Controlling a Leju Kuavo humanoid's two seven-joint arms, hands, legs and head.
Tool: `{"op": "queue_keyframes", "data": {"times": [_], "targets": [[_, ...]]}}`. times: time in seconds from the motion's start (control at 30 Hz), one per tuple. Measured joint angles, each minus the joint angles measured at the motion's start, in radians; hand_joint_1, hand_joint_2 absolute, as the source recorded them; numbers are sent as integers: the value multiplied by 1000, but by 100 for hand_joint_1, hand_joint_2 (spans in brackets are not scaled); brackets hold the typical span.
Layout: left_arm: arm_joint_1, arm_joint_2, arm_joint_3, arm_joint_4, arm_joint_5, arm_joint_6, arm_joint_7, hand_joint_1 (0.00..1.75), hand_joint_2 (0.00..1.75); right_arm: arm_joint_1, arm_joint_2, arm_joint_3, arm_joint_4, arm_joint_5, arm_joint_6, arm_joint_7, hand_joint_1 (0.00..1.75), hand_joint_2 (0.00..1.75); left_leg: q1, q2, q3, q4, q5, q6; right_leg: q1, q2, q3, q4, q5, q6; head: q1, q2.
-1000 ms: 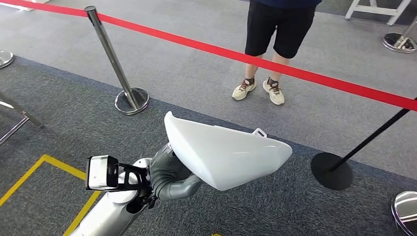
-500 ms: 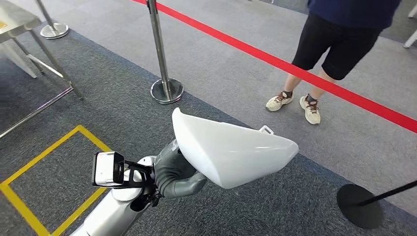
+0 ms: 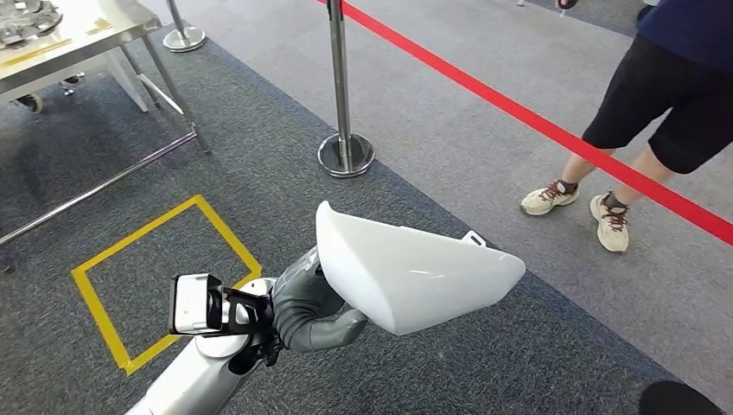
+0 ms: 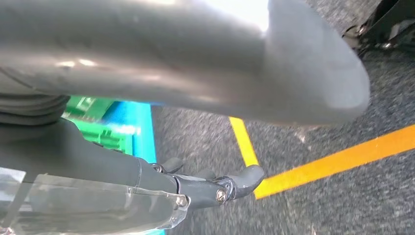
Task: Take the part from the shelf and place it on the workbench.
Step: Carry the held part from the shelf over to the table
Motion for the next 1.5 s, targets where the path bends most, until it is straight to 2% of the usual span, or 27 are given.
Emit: {"op": "queue_keyframes", "data": {"times": [0.07, 0.13, 0.2, 0.27, 0.33, 0.37, 0.43, 0.5, 0.53, 0.57, 0.6, 0.63, 0.7, 0.77, 0.83, 0.9, 0.97, 1.03, 1.07, 1.1, 1.13, 1.17, 1.23, 1.33, 1.37, 1.43, 1.5], "targets": [[2, 3, 0, 2, -3, 0, 0, 175, 175, 1, 0, 0, 0, 0, -2, -5, 0, 0, 0, 4, -33, 63, -9, 1, 4, -31, 1, 0, -2, -2, 0, 0], [2, 5, 0, 2, -3, 0, 0, 175, 175, -3, 1, 0, 0, -1, -3, -9, 0, 0, -3, 17, 17, -31, 47, 9, 7, -58, 5, 0, -4, -3, 0, 0], [-1, 4, 0, 1, -3, 0, 0, 175, 175, -6, 2, 0, 0, -1, -4, -10, 0, 0, -13, 65, 95, -172, 92, 24, 11, -79, 11, 0, -9, 0, 0, 0], [-4, 3, 0, 1, -3, 0, 0, 175, 175, -8, 3, 0, 0, -1, -4, -11, 0, 0, -23, 89, 123, -228, 97, 35, 13, -99, 16, -1, -13, 8, 1, 0], [-4, 3, 0, 0, -4, 0, 0, 175, 175, -11, 5, 0, 0, -2, -3, -15, 0, 0, -22, 64, 125, -234, 101, 42, 13, -121, 23, -5, -17, 18, 0, 0], [-5, 4, 0, -1, -5, -1, -1, 175, 175, -12, 6, 0, 0, -3, -3, -17, 0, 0, -18, 53, 130, -239, 105, 46, 12, -114, 25, 0, -24, 23, 2, 0], [-7, 0, -1, -3, -6, -2, -1, 175, 175, -14, 8, -2, 0, -4, -2, -20, 0, 0, -8, 30, 140, -248, 114, 56, 10, -63, -2, 70, -65, 32, 6, 0], [-7, -3, -3, -3, -7, -3, 0, 175, 175, -11, 8, -5, 0, -5, -1, -19, 0, 0, -5, 4, 140, -248, 117, 59, 8, -11, -72, 214, -125, 40, 10, 0], [-4, -4, -4, -2, -9, -4, 0, 175, 175, -8, 8, -6, 0, -5, -1, -18, 0, 0, -4, -11, 140, -248, 117, 59, 8, -2, -106, 273, -141, 43, 12, 0], [-2, -4, -5, -2, -9, -4, 0, 175, 175, -6, 8, -7, 0, -5, -1, -18, 0, 0, -2, -26, 141, -247, 116, 58, 7, 0, -125, 298, -137, 45, 12, 0], [-1, -4, -5, -2, -10, -5, 0, 175, 175, -6, 9, -7, 0, -5, -1, -18, 0, 0, 0, -41, 142, -247, 116, 57, 4, 2, -124, 279, -113, 47, 12, 0], [-1, -4, -6, -2, -10, -5, 0, 175, 175, -5, 8, -7, 0, -5, -2, -18, 0, 0, 2, -55, 143, -245, 114, 54, 1, 8, -103, 219, -75, 48, 12, 0], [-2, -6, -6, -2, -10, -7, 0, 175, 175, -6, 8, -7, 0, -5, -3, -18, 0, 0, 5, -83, 141, -237, 109, 42, -12, 54, -45, 71, -7, 53, 15, 0], [-2, -8, -7, -2, -11, -8, 0, 175, 175, -6, 9, -8, 0, -5, -6, -18, 0, 0, 5, -107, 132, -230, 106, 26, -18, 85, -18, 5, 11, 46, 16, 0], [-3, -9, -8, -2, -12, -9, 0, 175, 175, -8, 10, -8, 0, -5, -8, -18, 0, 0, 8, -125, 124, -232, 109, 14, -14, 66, -16, 4, 10, 29, 15, 0], [-4, -8, -8, -2, -12, -9, 0, 175, 175, -10, 10, -8, 0, -5, -8, -18, 0, 0, 7, -87, 109, -211, 95, 5, -14, 42, -14, 3, 12, 13, 11, 0], [-7, -8, -9, -2, -12, -9, 0, 175, 175, -10, 9, -8, -1, -5, -9, -19, 0, 0, 5, -20, 59, -112, 40, 0, -11, 15, -13, 2, 10, 2, 5, 0], [-6, -8, -10, 0, -12, -9, 0, 175, 175, -7, 10, -9, -1, -5, -9, -19, 0, 0, 6, 3, -9, 24, -18, -3, -7, -15, -14, 2, 8, -3, 2, 0], [-6, -7, -11, 1, -12, -9, 0, 175, 175, -6, 10, -9, -1, -5, -9, -20, 0, 0, 7, 4, -27, 59, -24, -3, -5, -31, -14, 2, 7, -4, 2, 0], [-6, -6, -12, 2, -12, -9, 0, 175, 175, -6, 11, -10, -1, -5, -9, -21, 0, 0, 7, 5, -25, 54, -11, -1, -3, -43, -13, 2, 6, -4, 2, 0], [-7, -6, -13, 2, -12, -9, 0, 175, 175, -8, 12, -10, -1, -5, -10, -23, 0, 0, 7, 8, 0, 7, 17, 2, -2, -53, -12, 2, 5, -3, 2, 0], [-8, -6, -14, 2, -12, -9, 0, 175, 175, -10, 12, -12, -1, -5, -11, -26, 0, 0, 5, 14, 41, -67, 51, 7, -1, -60, -9, 2, 4, -2, 2, 0], [-13, -6, -16, 2, -12, -10, 0, 175, 175, -15, 15, -16, -1, -7, -19, -35, 0, 0, -1, 29, 113, -194, 87, 16, 3, -70, -7, 2, 1, 5, 3, 0], [-17, -6, -18, 4, -12, -11, 0, 175, 175, -20, 17, -22, -1, -11, -30, -46, 0, 0, -10, 30, 135, -233, 88, 26, 1, -80, -2, -3, 0, 23, 2, 0], [-17, -6, -18, 5, -12, -11, 0, 175, 175, -21, 18, -22, -1, -10, -31, -48, 0, 0, -8, 27, 139, -237, 89, 32, -1, -76, 0, -3, -1, 29, 3, 0], [-21, -9, -19, 6, -11, -12, 0, 175, 175, -22, 19, -23, -1, -10, -31, -54, 0, 0, -2, 22, 151, -247, 94, 43, -4, -46, -18, 40, -24, 37, 6, 0], [-23, -13, -20, 10, -11, -12, -1, 175, 175, -18, 19, -23, -1, -9, -32, -58, 0, 0, 0, 17, 157, -250, 93, 51, -4, -10, -86, 166, -77, 44, 13, 0]]}}
